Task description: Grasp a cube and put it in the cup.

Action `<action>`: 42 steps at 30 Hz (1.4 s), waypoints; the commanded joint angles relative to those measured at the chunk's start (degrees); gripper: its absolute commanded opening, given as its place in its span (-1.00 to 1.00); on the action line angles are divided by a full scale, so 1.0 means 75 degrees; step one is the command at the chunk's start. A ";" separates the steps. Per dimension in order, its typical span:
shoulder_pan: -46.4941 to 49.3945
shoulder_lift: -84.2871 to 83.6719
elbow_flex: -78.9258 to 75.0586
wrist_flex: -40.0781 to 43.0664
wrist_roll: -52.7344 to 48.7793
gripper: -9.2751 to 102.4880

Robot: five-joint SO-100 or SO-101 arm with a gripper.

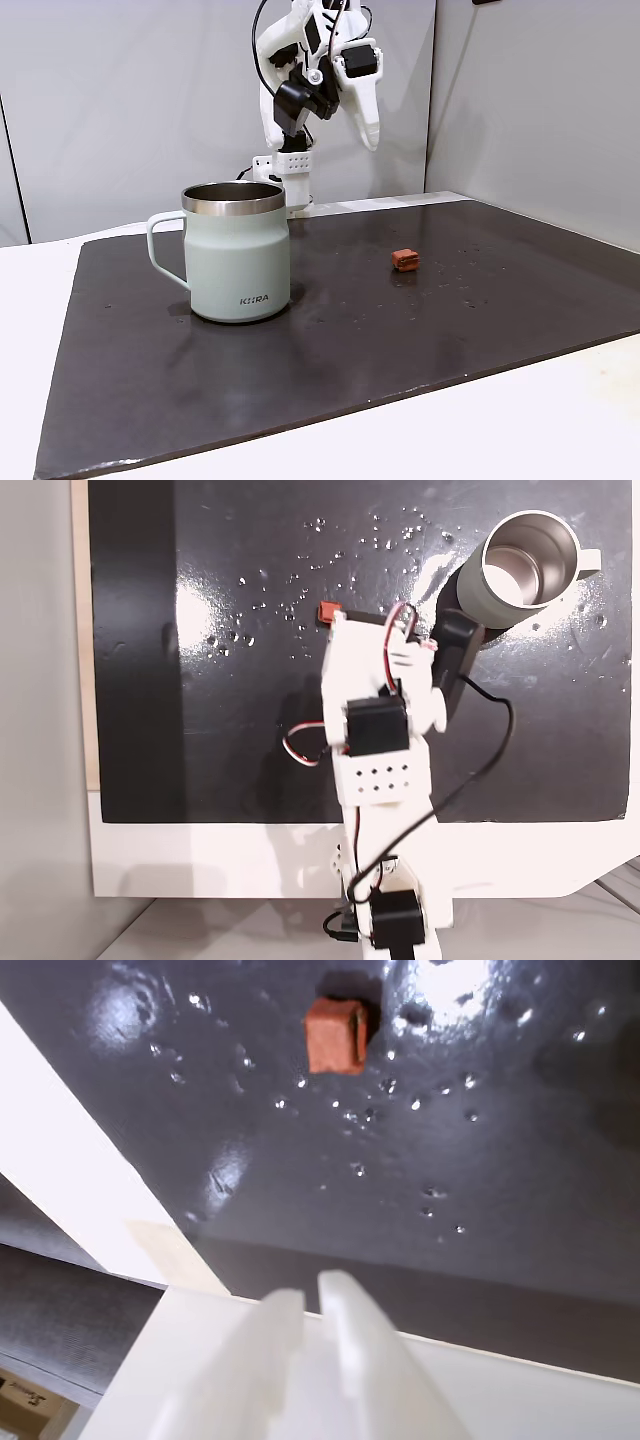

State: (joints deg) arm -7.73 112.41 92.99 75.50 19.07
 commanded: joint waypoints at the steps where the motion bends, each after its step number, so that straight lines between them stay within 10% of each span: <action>1: -0.0129 -0.0703 -0.1137 0.0258 0.0293 -0.83; 29: -0.0504 -0.4547 -0.4020 0.1266 0.0738 -0.83; 42: -0.0211 -0.5391 -0.4711 0.1910 0.0656 -0.29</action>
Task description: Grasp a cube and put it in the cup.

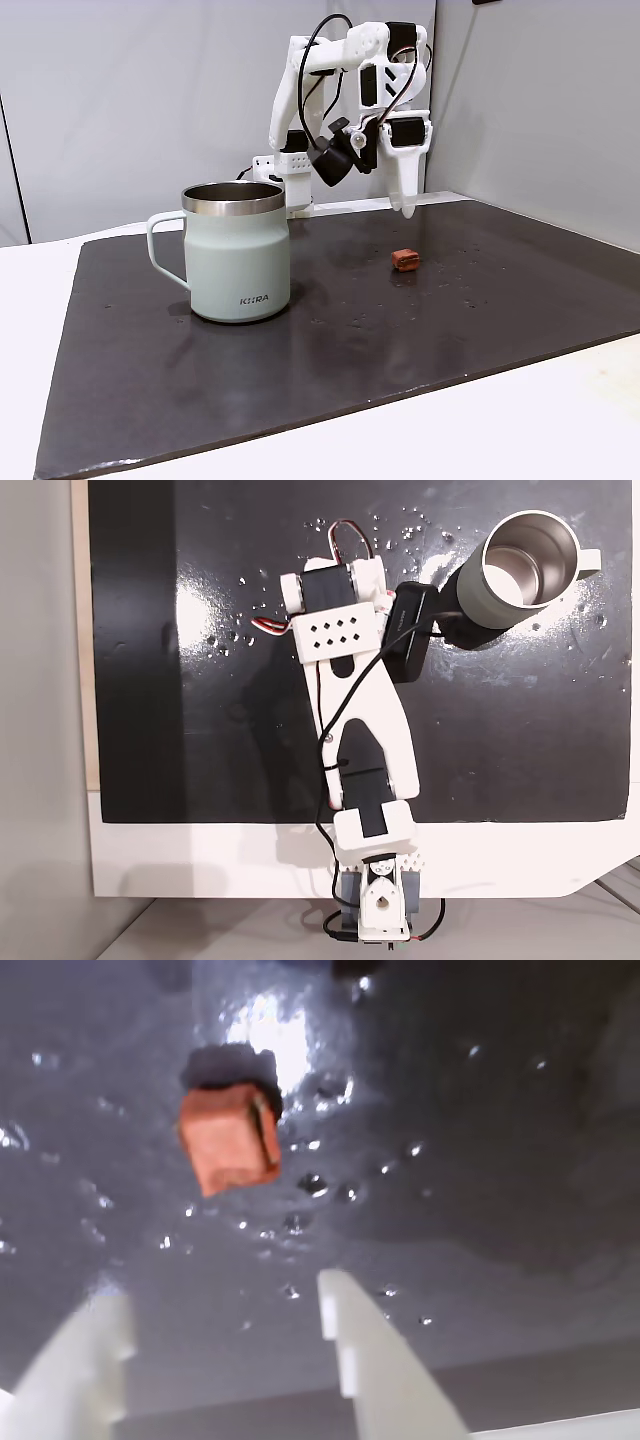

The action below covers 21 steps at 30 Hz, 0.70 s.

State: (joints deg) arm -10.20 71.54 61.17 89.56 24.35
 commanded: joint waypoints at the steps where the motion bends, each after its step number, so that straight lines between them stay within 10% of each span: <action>1: 0.0129 0.0035 -0.0469 0.0047 -0.0070 -0.26; 21: 0.0105 -0.1254 -0.1008 0.0070 -0.0187 -0.20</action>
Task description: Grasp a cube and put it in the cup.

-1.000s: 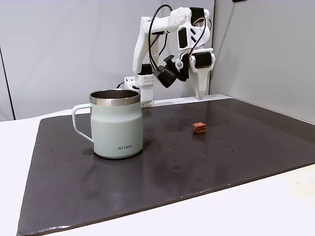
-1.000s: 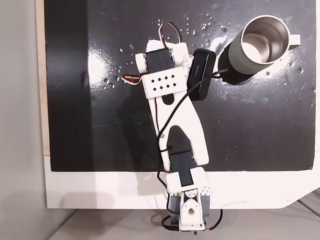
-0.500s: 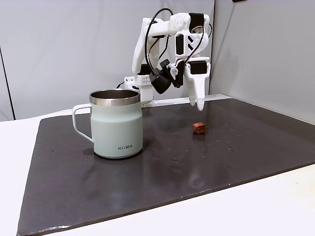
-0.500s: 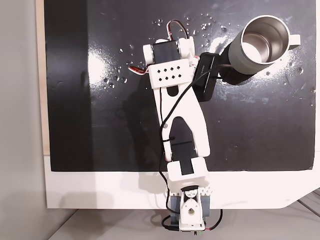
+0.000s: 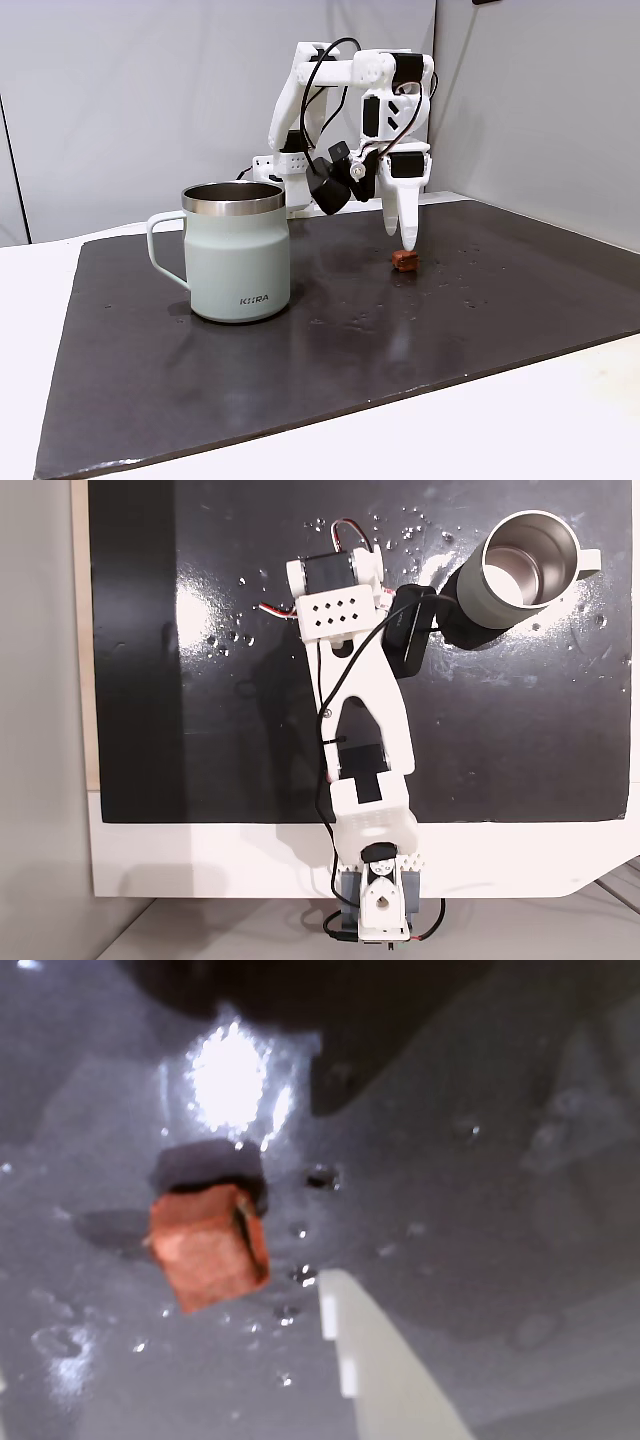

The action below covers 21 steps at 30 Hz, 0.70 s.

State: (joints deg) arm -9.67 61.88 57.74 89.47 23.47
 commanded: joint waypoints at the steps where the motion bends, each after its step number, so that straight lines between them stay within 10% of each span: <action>1: 0.0035 -0.0035 -0.0563 0.0059 -0.0094 -0.20; 21: -0.0012 -0.1406 -0.1676 0.0164 -0.0270 -0.24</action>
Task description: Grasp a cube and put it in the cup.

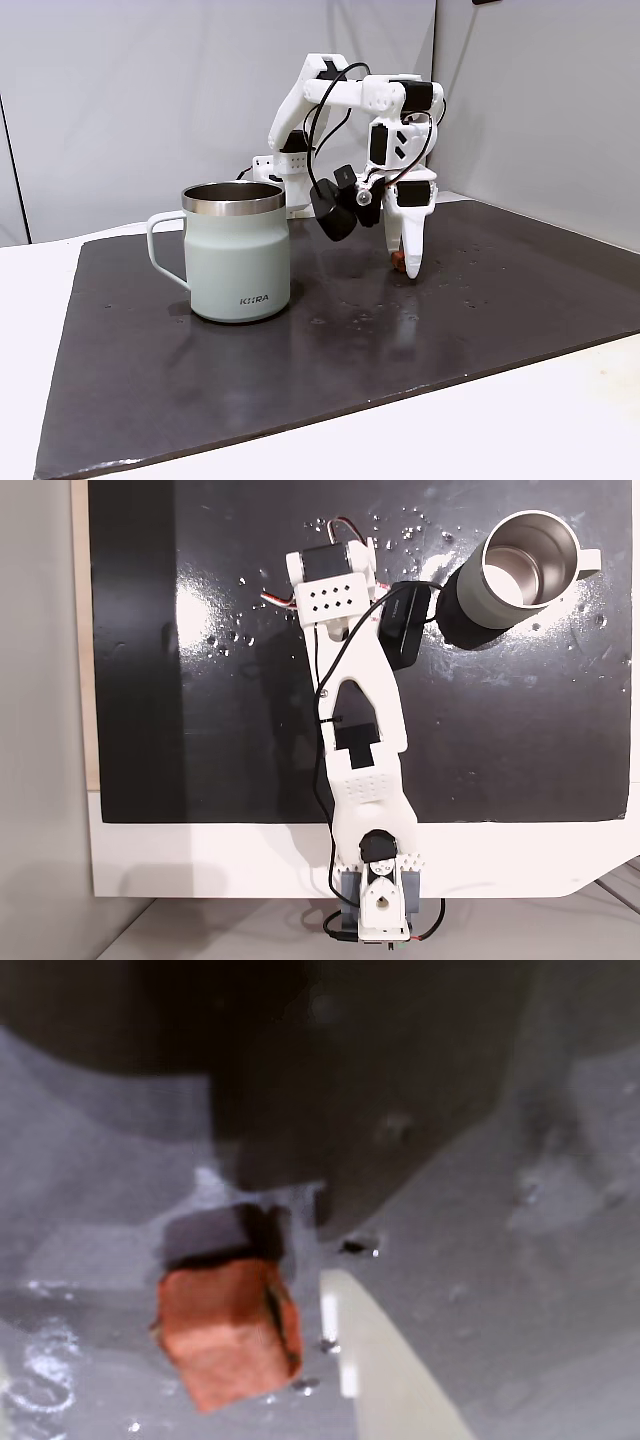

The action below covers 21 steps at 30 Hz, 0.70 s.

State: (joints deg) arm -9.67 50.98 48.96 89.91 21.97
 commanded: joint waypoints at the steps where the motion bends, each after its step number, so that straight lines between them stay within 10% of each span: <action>1: -0.0012 0.0000 -0.0539 0.0117 -0.0082 -0.26; 21: -0.0094 0.0000 -0.0563 0.0270 0.0070 -0.81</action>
State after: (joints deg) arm -9.84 49.48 47.72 90.97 21.80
